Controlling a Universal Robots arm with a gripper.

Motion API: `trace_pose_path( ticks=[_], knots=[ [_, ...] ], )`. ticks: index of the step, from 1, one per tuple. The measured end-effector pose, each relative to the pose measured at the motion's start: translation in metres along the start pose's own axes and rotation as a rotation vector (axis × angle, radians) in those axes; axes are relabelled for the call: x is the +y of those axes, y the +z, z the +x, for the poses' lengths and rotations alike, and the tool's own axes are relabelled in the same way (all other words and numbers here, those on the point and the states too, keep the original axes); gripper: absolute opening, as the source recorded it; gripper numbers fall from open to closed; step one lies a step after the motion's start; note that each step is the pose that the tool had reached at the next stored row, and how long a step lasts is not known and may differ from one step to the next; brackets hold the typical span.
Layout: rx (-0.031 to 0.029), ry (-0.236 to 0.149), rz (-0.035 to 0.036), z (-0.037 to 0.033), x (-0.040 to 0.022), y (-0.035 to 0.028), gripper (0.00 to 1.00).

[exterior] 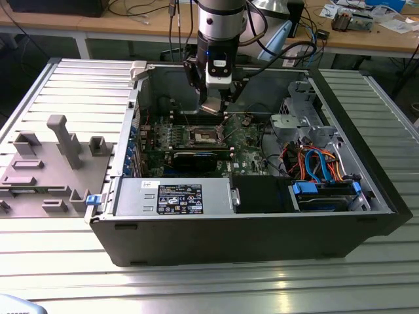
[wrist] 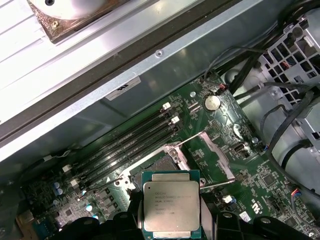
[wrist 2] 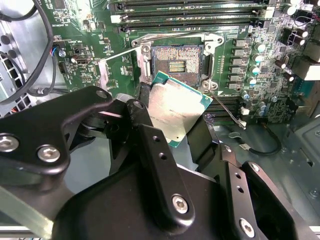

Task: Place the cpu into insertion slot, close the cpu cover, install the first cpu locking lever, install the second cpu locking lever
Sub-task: 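Place the cpu into insertion slot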

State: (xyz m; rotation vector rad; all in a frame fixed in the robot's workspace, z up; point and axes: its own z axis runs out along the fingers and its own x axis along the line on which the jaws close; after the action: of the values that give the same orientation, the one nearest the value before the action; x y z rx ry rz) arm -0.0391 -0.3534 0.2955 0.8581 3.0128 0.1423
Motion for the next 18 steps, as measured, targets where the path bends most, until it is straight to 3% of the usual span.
trace_pose_path(
  ticks=[18],
  knots=[
    [-0.002,0.023,-0.0004,0.0,0.0,0.0002,0.55]
  ],
)
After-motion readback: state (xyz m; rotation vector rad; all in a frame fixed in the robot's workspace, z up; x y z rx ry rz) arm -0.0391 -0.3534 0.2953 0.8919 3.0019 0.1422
